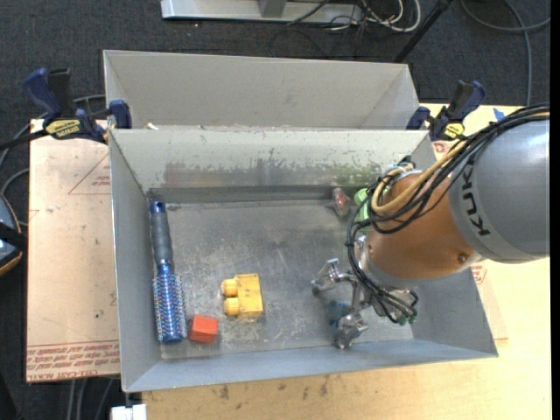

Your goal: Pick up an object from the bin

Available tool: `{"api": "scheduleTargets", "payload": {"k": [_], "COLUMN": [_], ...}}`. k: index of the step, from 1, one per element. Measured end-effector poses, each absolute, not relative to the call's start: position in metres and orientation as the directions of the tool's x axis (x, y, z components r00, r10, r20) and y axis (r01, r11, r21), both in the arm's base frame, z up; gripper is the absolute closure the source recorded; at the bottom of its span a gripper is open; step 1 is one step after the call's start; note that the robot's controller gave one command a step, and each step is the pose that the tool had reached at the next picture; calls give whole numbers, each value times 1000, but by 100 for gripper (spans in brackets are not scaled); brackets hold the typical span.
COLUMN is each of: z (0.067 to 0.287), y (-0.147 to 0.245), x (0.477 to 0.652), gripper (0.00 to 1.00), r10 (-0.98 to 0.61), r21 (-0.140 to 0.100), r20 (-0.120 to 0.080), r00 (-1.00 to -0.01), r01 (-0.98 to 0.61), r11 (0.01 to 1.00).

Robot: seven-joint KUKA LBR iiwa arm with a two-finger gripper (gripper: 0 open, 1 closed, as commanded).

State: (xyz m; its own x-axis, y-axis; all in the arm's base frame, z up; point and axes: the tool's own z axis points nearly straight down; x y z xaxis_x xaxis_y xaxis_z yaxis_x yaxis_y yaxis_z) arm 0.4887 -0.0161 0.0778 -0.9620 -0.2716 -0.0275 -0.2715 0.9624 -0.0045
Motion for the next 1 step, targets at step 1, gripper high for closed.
{"api": "scheduleTargets", "payload": {"k": [1], "z": [101], "y": [-36], "x": [482], "gripper": [0], "r10": [-609], "r21": [-4], "r20": [-8], "r00": [-793], "r01": [-609], "r11": [793]}}
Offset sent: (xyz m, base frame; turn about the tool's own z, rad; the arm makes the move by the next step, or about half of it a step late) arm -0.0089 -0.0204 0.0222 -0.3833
